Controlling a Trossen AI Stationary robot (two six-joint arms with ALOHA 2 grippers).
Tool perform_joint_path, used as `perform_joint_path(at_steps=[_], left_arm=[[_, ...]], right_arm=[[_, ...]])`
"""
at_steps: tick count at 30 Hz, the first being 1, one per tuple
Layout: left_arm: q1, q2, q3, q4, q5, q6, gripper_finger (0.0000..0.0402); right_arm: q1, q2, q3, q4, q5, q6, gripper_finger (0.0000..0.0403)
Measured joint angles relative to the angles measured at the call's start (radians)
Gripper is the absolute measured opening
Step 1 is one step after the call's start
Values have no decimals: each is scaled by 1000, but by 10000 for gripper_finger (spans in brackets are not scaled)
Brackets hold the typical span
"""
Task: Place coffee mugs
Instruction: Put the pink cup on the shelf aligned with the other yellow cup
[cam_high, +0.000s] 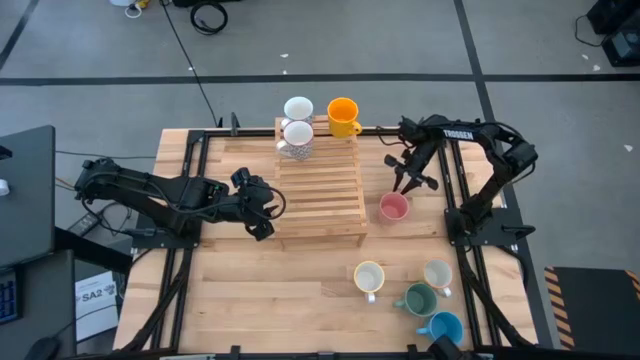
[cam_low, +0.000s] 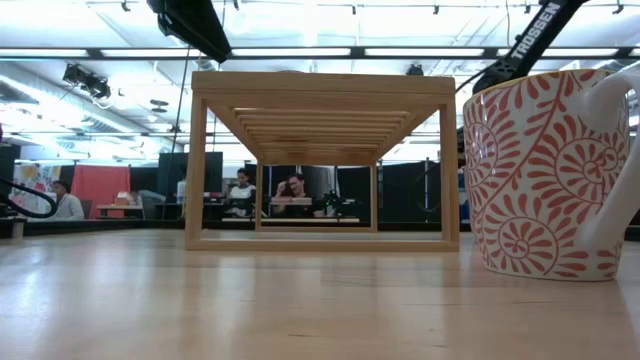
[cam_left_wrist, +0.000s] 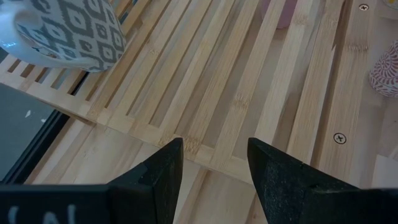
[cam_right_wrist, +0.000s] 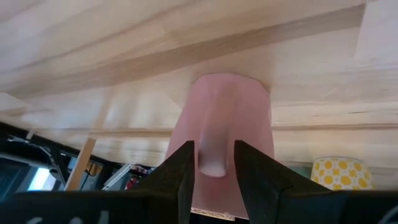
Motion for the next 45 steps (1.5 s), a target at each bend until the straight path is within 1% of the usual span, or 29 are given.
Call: perform_joint_path(at_steps=[6,15,20,24,29,32,35,41,45], left_arm=[[0,0,0,0,0,-2,185],[0,0,0,0,0,-2,185],[0,0,0,0,0,-2,185],[0,0,0,1,0,-2,185],[0,0,0,1,0,-2,185],[0,0,0,1,0,-2,185],[0,0,0,1,0,-2,185],[0,0,0,1,0,-3,185],[0,0,0,1,0,-3,185]], right_arm=[[-28,0,0,-27,22,-47,119],[-74,-2,0,-82,101,-201,119],[-115,-39,0,-82,159,-260,118],[-144,-93,0,-88,208,-288,119],[-141,-172,0,-99,348,-358,118],[-126,-226,0,-95,399,-409,118],[-109,-292,0,-68,423,-475,118],[-64,-446,0,60,426,-635,117],[-18,-526,0,109,424,-714,117]])
